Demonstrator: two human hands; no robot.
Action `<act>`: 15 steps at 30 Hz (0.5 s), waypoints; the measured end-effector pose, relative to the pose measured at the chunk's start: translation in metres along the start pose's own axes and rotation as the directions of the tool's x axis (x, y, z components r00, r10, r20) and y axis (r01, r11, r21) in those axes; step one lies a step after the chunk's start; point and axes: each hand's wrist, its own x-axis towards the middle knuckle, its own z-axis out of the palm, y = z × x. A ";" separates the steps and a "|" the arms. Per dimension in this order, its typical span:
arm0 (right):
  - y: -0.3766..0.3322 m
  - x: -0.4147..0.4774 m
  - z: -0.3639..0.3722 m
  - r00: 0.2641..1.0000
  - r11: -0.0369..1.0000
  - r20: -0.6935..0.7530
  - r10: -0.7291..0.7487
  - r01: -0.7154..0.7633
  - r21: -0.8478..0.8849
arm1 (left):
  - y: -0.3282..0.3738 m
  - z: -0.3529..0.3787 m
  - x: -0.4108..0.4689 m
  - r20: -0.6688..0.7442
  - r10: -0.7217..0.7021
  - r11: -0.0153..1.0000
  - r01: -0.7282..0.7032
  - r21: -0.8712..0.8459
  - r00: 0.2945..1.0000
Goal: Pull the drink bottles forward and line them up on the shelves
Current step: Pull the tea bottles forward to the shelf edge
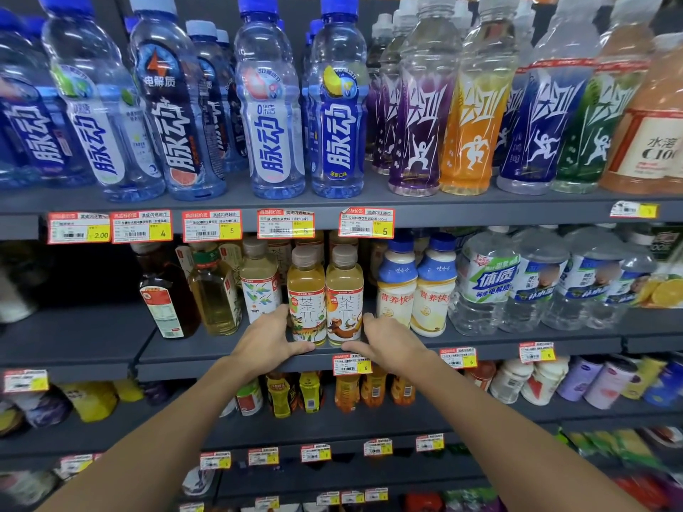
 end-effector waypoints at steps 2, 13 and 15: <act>-0.001 0.001 0.001 1.000 1.000 0.003 0.018 -0.018 -0.017 | 0.001 0.001 0.000 -0.002 -0.003 1.000 0.003 0.001 1.000; 0.001 0.000 0.004 0.999 0.999 -0.014 0.045 -0.045 -0.018 | 0.009 0.006 0.000 -0.001 0.014 0.999 -0.014 0.036 1.000; 0.002 0.002 0.004 0.999 0.999 -0.010 0.042 -0.042 -0.019 | 0.009 0.003 0.000 -0.014 0.027 0.996 -0.025 0.082 1.000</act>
